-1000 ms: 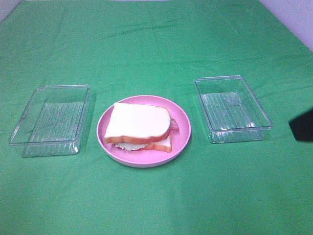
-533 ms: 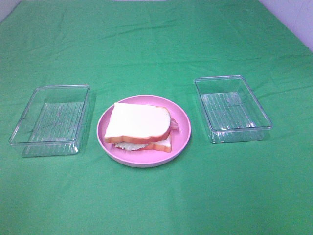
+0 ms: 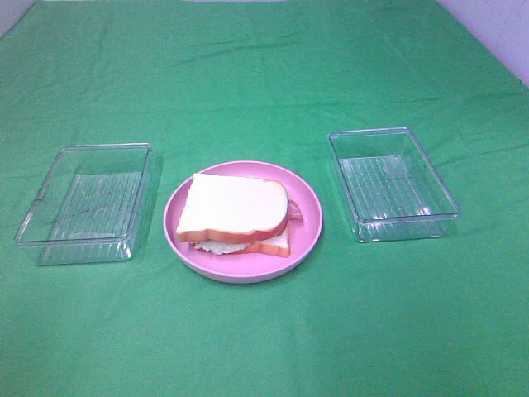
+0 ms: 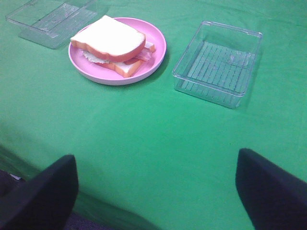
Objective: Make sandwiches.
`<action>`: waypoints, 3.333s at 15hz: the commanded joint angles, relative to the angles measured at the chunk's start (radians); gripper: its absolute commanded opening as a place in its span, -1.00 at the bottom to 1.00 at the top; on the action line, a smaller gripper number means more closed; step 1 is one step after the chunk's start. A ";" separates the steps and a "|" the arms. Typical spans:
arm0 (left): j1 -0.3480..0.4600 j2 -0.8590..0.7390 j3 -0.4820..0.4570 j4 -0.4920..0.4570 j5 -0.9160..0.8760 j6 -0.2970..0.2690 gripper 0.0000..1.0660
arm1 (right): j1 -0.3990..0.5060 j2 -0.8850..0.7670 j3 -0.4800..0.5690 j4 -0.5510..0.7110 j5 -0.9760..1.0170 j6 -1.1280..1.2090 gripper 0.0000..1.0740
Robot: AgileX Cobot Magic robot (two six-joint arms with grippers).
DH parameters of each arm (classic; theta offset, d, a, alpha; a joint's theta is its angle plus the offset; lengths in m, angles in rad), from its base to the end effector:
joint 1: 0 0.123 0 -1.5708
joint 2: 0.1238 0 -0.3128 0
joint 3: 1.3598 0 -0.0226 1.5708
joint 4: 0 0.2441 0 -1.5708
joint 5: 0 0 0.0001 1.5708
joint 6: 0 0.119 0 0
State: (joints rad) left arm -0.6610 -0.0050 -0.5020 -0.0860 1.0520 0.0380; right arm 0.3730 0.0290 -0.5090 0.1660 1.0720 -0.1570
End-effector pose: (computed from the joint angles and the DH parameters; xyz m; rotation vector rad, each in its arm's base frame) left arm -0.0169 0.0019 0.2631 0.7096 1.9354 -0.4924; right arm -0.0175 0.0117 0.2644 -0.5516 2.0063 0.3320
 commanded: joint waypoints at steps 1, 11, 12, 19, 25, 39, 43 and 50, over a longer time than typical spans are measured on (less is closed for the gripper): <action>-0.002 -0.022 0.003 -0.001 -0.005 0.001 0.51 | 0.001 -0.008 0.003 -0.007 -0.006 -0.009 0.54; 0.432 -0.022 0.003 0.000 -0.005 0.001 0.51 | -0.326 -0.008 0.003 0.007 -0.006 -0.009 0.54; 0.486 -0.022 0.003 0.000 -0.005 0.001 0.51 | -0.364 -0.008 0.003 0.007 -0.006 -0.009 0.54; 0.660 -0.024 0.003 0.000 -0.005 0.001 0.51 | -0.432 -0.009 0.003 0.007 -0.006 -0.008 0.54; 0.660 -0.022 0.003 0.000 -0.005 0.001 0.51 | -0.432 -0.050 0.003 0.008 -0.008 -0.003 0.53; 0.660 -0.022 0.003 0.000 -0.005 0.001 0.51 | -0.432 -0.050 0.003 0.009 -0.008 -0.002 0.53; 0.660 -0.022 0.003 0.000 -0.005 0.001 0.51 | -0.432 -0.050 0.003 0.009 -0.008 -0.002 0.53; 0.730 -0.022 0.003 0.001 -0.005 0.001 0.51 | -0.432 -0.050 0.003 0.009 -0.008 -0.002 0.53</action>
State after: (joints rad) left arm 0.0650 -0.0050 -0.5020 -0.0860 1.0520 0.0410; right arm -0.0520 -0.0050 -0.5080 0.1730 1.0740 -0.1570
